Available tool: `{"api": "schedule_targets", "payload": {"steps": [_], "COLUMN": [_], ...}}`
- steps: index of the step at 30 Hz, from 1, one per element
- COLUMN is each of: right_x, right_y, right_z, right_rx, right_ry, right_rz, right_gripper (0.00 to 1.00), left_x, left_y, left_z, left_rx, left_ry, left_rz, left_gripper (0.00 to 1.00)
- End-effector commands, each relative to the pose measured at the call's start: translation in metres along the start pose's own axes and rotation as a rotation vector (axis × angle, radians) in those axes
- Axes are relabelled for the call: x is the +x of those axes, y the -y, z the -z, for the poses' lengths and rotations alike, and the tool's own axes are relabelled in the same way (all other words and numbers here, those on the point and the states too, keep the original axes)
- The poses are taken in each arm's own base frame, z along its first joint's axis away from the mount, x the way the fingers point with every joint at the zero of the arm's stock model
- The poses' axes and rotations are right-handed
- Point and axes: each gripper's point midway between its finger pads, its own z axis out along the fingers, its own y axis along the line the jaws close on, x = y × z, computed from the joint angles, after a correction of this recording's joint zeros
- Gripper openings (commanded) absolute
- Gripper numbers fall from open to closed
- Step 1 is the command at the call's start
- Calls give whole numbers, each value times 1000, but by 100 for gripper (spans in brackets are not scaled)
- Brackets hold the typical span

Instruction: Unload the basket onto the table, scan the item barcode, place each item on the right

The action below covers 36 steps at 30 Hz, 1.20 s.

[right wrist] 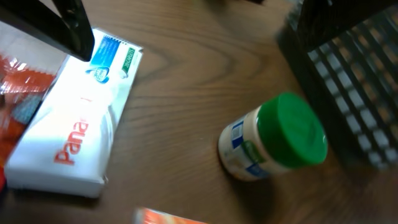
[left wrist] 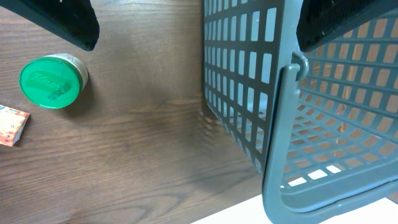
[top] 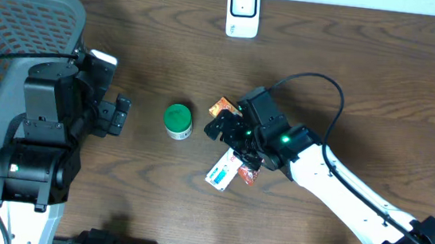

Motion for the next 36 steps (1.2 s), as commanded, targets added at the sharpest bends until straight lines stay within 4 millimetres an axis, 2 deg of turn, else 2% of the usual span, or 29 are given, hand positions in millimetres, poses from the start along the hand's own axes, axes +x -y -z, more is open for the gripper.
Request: {"api": "schedule_targets", "payload": {"steps": [1, 6, 9, 15, 17, 20, 26, 33, 35, 36], "right_x": [3, 8, 6, -14, -18, -16, 2, 1, 1, 2], "right_y": [14, 46, 57, 64, 63, 67, 76, 83, 89, 94], "right_z": [-19, -46, -50, -33, -33, -38, -56, -66, -72, -75], "right_rx": [67, 212, 289, 397, 395, 408, 451, 472, 492, 508], "right_ry": [-18, -65, -77, 10, 27, 6, -67, -69, -73, -78], "right_rz": [-235, -318, -312, -258, -239, -252, -280, -283, -287, -291], "right_gripper": [99, 99, 99, 99, 99, 99, 99, 99, 94, 86], "left_x": [1, 1, 1, 1, 1, 1, 1, 1, 1, 1], "left_y": [1, 1, 1, 1, 1, 1, 1, 1, 1, 1], "left_z": [2, 2, 2, 2, 2, 2, 2, 2, 2, 2], "left_rx": [8, 8, 8, 8, 8, 8, 8, 8, 8, 8], "left_ry": [5, 5, 5, 5, 5, 5, 5, 5, 5, 5], "left_rz": [14, 14, 14, 13, 14, 14, 13, 13, 13, 13], "left_gripper": [100, 99, 99, 99, 99, 99, 99, 99, 99, 99]}}
